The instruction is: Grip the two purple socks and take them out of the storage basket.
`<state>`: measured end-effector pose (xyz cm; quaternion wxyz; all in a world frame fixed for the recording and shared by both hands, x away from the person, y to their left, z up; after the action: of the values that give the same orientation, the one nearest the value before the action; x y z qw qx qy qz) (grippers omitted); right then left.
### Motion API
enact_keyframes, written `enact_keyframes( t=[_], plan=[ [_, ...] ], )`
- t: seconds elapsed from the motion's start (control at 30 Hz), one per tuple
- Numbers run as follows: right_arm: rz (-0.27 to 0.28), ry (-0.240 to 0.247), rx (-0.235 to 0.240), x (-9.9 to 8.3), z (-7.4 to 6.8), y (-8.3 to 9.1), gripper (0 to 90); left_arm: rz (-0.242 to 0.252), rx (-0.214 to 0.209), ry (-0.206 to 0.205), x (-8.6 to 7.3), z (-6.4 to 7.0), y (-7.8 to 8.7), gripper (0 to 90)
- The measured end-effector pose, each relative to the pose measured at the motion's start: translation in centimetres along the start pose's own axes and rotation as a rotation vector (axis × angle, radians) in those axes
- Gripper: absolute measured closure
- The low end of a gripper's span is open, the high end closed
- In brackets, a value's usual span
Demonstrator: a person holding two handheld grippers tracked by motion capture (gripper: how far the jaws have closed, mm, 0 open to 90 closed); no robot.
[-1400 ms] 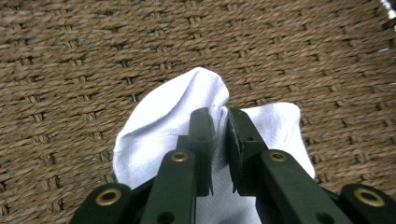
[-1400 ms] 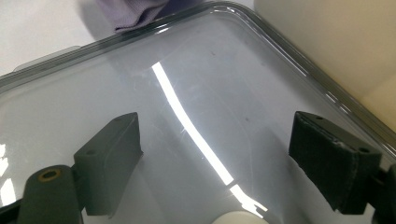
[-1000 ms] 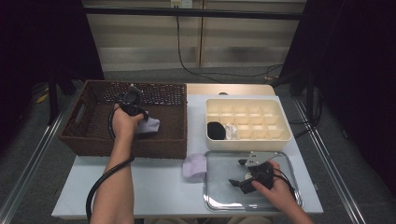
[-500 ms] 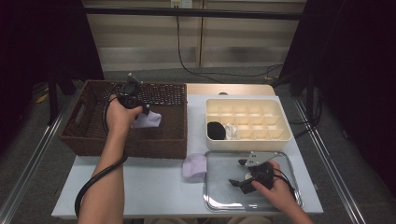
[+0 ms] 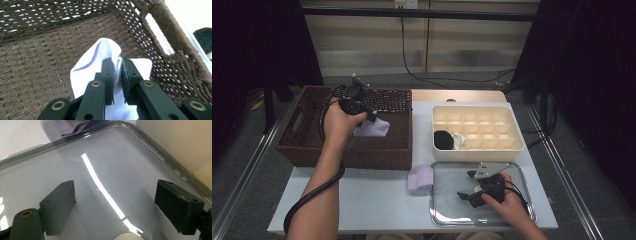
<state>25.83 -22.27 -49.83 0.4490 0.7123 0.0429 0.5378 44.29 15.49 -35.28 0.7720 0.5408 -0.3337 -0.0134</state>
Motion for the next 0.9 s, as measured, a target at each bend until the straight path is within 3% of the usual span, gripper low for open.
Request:
enact_keyframes(
  t=[0.57,0.9],
  plan=[
    [0.000,0.001,-0.001,0.0,0.0,0.0,16.5,0.006,-0.068,-0.070,-0.7,2.8,1.2,81.1],
    [0.001,-0.001,-0.001,0.0,0.0,0.0,16.5,0.005,-0.083,-0.111,-1.2,4.3,1.4,81.1]
  ],
)
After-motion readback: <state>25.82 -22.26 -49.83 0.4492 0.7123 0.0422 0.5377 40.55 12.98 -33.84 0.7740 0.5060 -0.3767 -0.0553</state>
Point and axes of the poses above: each handheld gripper's, and its own axes: y roughly backward along the jaws, x roughly out of its top, z roughly to its right, the point moved 2 cm from there along -y, roughly forward along the jaws
